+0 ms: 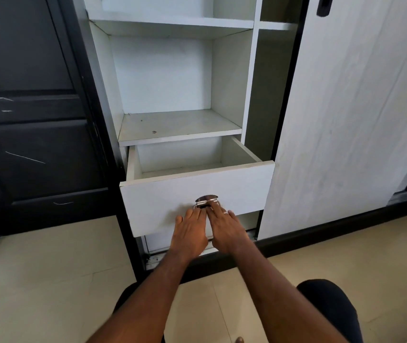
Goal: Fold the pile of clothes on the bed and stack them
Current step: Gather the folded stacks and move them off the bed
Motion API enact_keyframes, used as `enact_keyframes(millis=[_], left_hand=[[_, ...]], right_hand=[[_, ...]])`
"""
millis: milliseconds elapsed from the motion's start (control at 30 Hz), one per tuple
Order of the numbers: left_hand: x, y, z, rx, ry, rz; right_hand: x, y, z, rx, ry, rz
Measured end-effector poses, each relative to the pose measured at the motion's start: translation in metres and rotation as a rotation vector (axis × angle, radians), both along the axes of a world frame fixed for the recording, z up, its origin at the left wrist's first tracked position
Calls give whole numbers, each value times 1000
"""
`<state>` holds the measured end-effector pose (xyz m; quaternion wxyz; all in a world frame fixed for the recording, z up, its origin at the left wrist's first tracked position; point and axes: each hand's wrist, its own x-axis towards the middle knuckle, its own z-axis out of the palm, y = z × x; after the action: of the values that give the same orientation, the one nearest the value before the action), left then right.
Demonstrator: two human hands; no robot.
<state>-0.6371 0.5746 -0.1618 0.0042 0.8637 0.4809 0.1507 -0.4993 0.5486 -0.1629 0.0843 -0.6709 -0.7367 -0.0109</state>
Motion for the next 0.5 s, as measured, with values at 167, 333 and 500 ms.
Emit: enact_keyframes(millis=[167, 333, 500], left_hand=[[-4, -32, -11, 3, -21, -24], [-7, -41, -8, 21, -8, -44], [-6, -47, -10, -8, 43, -58]], right_hand=[[-6, -35, -19, 20, -17, -62], [-16, -42, -24, 32, 41, -113], [-7, -43, -18, -33, 6, -83]])
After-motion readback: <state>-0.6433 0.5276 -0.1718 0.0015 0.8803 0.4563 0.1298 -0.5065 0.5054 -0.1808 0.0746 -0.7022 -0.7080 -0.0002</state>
